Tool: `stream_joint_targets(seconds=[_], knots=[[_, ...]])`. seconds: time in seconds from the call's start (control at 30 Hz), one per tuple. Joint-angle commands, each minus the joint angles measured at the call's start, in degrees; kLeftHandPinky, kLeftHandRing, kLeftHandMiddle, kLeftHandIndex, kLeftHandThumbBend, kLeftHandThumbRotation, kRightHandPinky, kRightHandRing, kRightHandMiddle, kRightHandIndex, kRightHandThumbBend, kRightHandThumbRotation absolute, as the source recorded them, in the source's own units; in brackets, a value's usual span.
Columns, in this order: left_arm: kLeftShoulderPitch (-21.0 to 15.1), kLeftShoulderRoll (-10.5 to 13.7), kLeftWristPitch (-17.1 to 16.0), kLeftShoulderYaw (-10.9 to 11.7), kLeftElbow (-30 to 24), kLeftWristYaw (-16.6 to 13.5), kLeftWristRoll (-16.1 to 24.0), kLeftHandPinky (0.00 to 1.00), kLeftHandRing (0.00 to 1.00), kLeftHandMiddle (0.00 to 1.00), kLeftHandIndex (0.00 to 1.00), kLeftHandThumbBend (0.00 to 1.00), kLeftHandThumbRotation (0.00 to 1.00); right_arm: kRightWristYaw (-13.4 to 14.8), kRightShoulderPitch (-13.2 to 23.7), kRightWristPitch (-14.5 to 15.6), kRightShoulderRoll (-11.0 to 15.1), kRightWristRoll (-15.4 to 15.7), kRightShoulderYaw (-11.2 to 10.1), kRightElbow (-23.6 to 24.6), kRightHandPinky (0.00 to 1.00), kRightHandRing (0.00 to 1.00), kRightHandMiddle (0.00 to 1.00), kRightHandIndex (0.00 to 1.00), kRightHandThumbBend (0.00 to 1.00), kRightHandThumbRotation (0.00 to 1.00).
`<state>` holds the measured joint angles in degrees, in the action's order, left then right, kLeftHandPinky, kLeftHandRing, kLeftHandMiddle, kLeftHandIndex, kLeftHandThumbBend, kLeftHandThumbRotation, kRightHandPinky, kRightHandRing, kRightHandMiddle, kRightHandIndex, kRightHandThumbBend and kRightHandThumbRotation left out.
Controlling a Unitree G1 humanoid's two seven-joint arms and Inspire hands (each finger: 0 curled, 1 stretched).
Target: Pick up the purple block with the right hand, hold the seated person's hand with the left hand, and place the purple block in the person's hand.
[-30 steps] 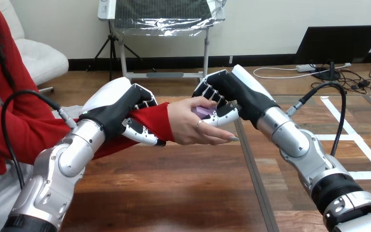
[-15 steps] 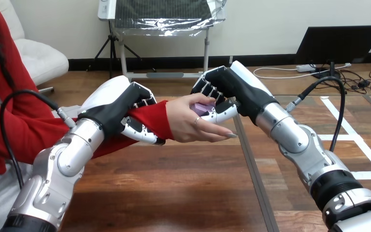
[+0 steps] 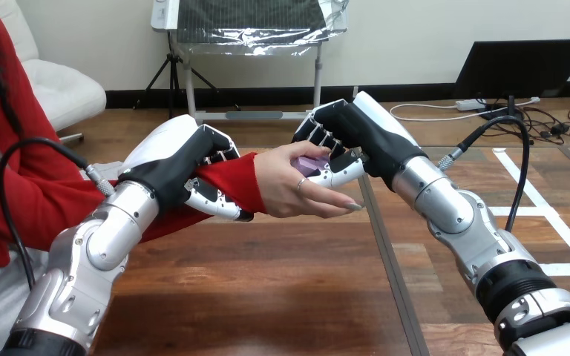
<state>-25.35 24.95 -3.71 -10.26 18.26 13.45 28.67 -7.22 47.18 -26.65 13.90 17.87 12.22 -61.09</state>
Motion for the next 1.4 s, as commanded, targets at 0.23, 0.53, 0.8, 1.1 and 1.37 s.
stream_joint_targets(seconds=[0.23, 0.53, 0.8, 1.1, 1.37], knots=[[-4.4, 1.5, -2.2, 1.3, -3.8, -0.3, -1.5, 0.34, 0.43, 0.52, 0.53, 0.84, 0.22, -1.9, 4.1, -1.6, -0.2, -0.6, -0.5, 1.6, 0.38, 0.44, 0.48, 0.49, 0.73, 0.12], [-4.2, 2.3, -3.2, 1.0, -3.6, -0.1, -1.3, 0.44, 0.53, 0.59, 0.59, 0.98, 0.45, -3.6, 3.6, -0.7, 0.5, -1.2, -1.3, 1.4, 0.39, 0.44, 0.49, 0.51, 0.61, 0.25], [-4.0, 2.9, -4.1, 0.8, -3.4, -0.4, -0.9, 0.49, 0.58, 0.62, 0.62, 1.0, 0.53, -4.5, 3.0, -1.4, 1.1, -1.4, -2.0, 0.9, 0.43, 0.47, 0.51, 0.54, 0.51, 0.32], [-3.8, 3.6, -5.5, 0.6, -2.9, -1.0, -0.8, 0.5, 0.59, 0.63, 0.62, 0.96, 0.61, -6.0, 2.6, -1.3, 1.4, -2.2, -2.7, 0.4, 0.46, 0.5, 0.54, 0.57, 0.45, 0.42], [-3.6, 3.7, -5.7, 0.9, -3.0, -0.9, -0.8, 0.5, 0.59, 0.63, 0.63, 0.89, 0.64, -6.9, 2.5, -1.4, 1.8, -2.8, -2.8, 0.0, 0.48, 0.51, 0.55, 0.59, 0.41, 0.47]])
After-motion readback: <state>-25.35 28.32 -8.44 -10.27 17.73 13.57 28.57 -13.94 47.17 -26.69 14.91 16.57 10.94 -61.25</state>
